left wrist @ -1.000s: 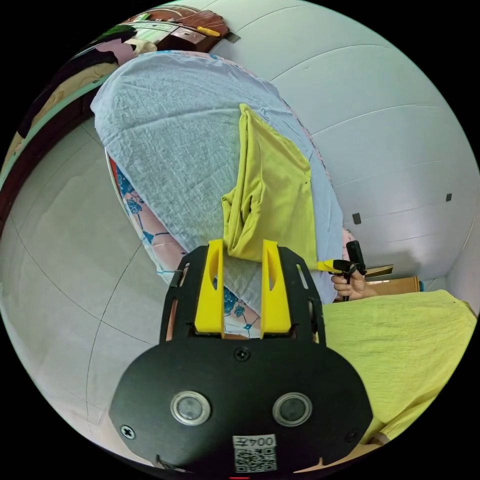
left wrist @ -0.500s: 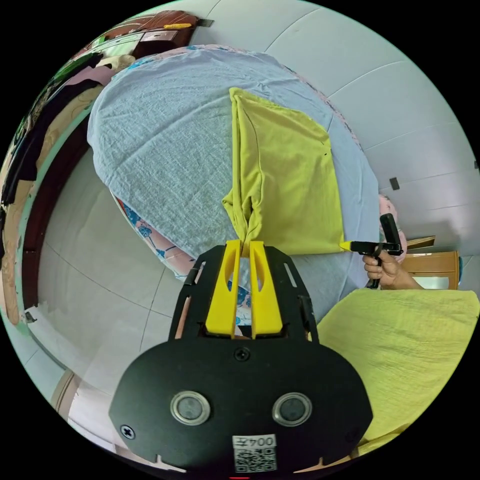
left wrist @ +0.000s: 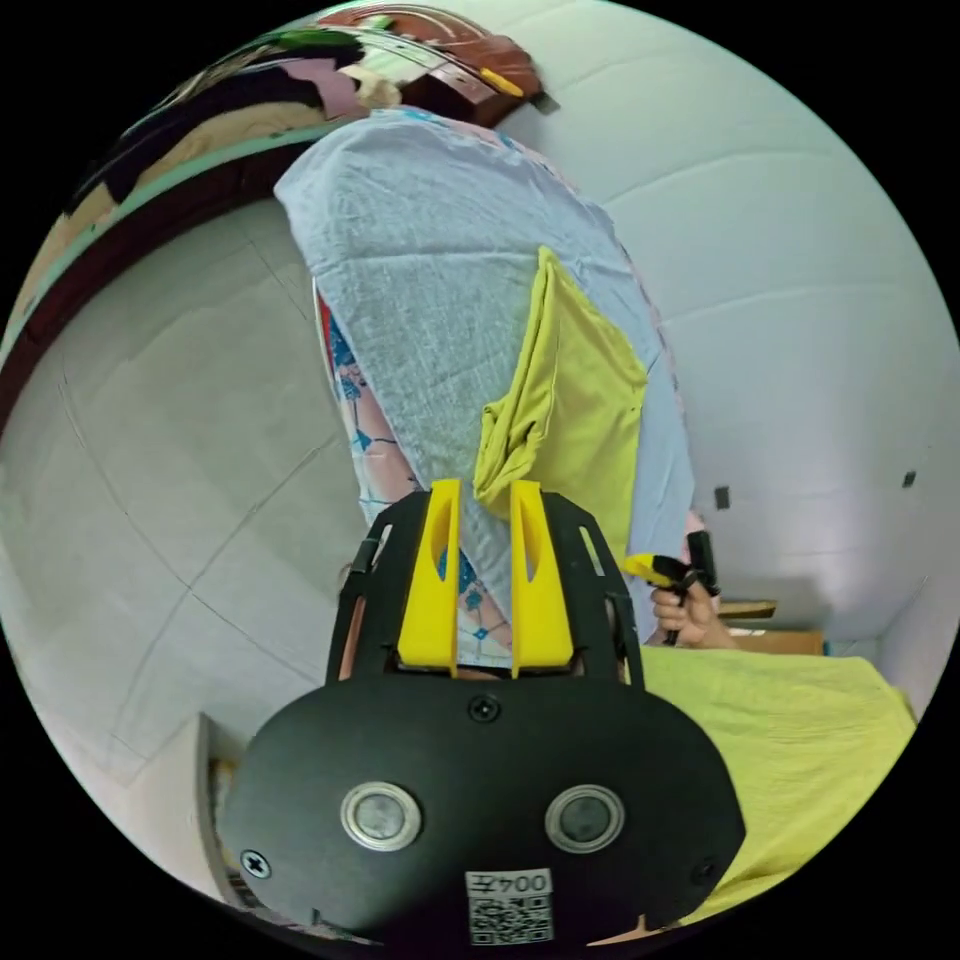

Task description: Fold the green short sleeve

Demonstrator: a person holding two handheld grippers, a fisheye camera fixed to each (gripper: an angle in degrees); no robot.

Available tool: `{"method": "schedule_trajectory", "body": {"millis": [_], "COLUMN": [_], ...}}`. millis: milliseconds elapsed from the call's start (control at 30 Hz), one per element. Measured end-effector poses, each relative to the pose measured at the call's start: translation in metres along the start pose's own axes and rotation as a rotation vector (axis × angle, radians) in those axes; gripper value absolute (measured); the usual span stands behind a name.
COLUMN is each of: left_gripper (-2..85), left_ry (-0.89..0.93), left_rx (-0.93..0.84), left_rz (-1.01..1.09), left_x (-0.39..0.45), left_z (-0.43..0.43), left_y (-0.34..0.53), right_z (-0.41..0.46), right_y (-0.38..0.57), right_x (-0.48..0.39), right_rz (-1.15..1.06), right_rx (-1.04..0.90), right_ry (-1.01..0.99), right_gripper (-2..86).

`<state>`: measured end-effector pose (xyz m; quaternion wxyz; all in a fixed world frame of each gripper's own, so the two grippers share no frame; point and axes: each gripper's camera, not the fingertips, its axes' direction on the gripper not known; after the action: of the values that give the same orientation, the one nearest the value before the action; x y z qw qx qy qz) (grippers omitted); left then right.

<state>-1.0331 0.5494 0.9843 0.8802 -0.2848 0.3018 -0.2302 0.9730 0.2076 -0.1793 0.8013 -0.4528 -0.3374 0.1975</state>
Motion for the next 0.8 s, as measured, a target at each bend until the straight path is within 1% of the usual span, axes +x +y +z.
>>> {"method": "schedule_trajectory", "body": {"millis": [67,100,167,300,367,467,633,800], "left_gripper": [7.9,8.0,8.2,9.0,10.1,12.2,15.8,18.3], "left_ry": [0.137,0.167,0.25,0.41,0.491,0.529,0.539,0.577], "left_rx": [0.048,0.052,0.029,-0.03,-0.055,-0.102,-0.122,-0.117], "left_rz": [-0.077,-0.087,-0.094,-0.129,-0.207,-0.266,-0.343,-0.365], "left_x": [-0.011,-0.013,-0.011,-0.004,-0.003,-0.001,0.0,0.008], "left_z": [-0.007,-0.007,0.002,0.03,0.051,0.076,0.1,0.113], "left_y": [0.018,0.022,0.037,0.061,0.079,0.098,0.121,0.136], "right_z": [-0.011,-0.014,-0.021,-0.026,-0.026,-0.025,-0.029,-0.054], "right_y": [0.004,0.004,0.007,0.005,0.002,-0.002,-0.007,-0.005], "right_x": [0.01,0.013,0.022,0.025,0.023,0.022,0.025,0.013], "right_rz": [0.012,0.016,0.026,0.019,0.002,-0.014,-0.008,0.073], "right_rx": [0.015,0.016,0.014,0.001,-0.015,-0.03,-0.032,0.037], "right_ry": [-0.041,-0.056,-0.1,-0.115,-0.111,-0.101,-0.09,-0.24], "right_gripper": [9.5,9.6,10.0,9.8,9.2,7.3,3.2,1.6]}}
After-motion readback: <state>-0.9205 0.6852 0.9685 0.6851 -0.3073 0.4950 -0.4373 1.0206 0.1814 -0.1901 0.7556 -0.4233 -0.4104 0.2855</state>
